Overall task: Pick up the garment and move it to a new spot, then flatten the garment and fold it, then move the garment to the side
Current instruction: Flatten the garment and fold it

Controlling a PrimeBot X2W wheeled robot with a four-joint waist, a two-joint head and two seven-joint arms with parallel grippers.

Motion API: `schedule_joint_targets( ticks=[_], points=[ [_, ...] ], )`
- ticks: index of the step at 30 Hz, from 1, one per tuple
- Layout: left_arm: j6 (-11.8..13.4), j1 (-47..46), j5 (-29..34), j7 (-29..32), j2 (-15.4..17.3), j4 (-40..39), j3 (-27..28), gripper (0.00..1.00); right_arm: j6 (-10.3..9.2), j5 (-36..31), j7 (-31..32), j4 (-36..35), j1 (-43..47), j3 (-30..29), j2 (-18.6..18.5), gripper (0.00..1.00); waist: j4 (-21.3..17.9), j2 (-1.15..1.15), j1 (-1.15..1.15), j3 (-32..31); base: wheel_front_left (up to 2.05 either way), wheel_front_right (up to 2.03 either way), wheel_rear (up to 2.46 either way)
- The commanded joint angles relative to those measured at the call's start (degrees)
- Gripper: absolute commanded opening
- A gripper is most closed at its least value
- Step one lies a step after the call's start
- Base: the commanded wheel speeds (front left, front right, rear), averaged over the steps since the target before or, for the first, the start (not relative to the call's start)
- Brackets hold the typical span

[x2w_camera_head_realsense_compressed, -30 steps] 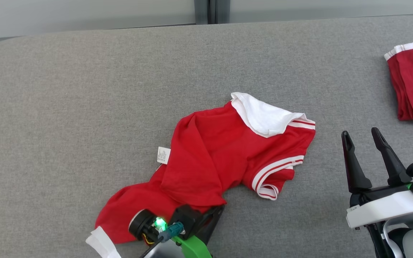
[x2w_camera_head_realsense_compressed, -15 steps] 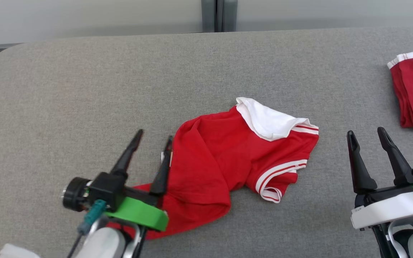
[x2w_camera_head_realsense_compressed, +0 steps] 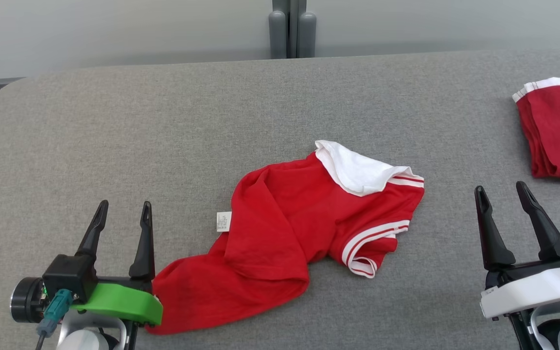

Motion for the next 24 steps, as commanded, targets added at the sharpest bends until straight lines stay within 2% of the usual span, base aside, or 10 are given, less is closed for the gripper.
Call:
schedule_joint_targets(
  ticks=[1, 16, 20, 24],
  points=[
    [-0.01, 0.77, -0.21, 0.01, 0.30, -0.45, 0.05, 1.00, -0.08, -0.09, 0.25, -0.27, 0.76, -0.16, 0.12, 1.00, -0.10, 0.00, 0.00, -0.01, 0.00, 0.00, 0.00],
    [0.15, -0.02, 0.37, 0.40, 0.92, -1.68, -1.11, 1.00, -0.08, -0.13, 0.25, -0.14, 0.91, -0.08, 0.42, 1.00, 0.04, 0.00, 0.00, -0.44, 0.00, 0.00, 0.00],
    [-2.92, -2.79, 0.27, 4.78, 0.43, -2.26, -4.94, 1.00, -0.07, -0.03, 0.38, -0.21, 0.61, -0.09, 0.20, 1.00, 0.77, 0.00, 0.00, 0.46, 0.00, 0.00, 0.00],
    [-7.04, -4.46, -1.67, 12.96, -0.77, -0.87, -10.14, 1.00, -0.07, 0.03, 0.49, 0.10, -0.22, 0.58, 0.10, 1.00, 0.87, 0.00, 0.00, 1.20, 0.00, 0.00, 0.00]
  ],
)
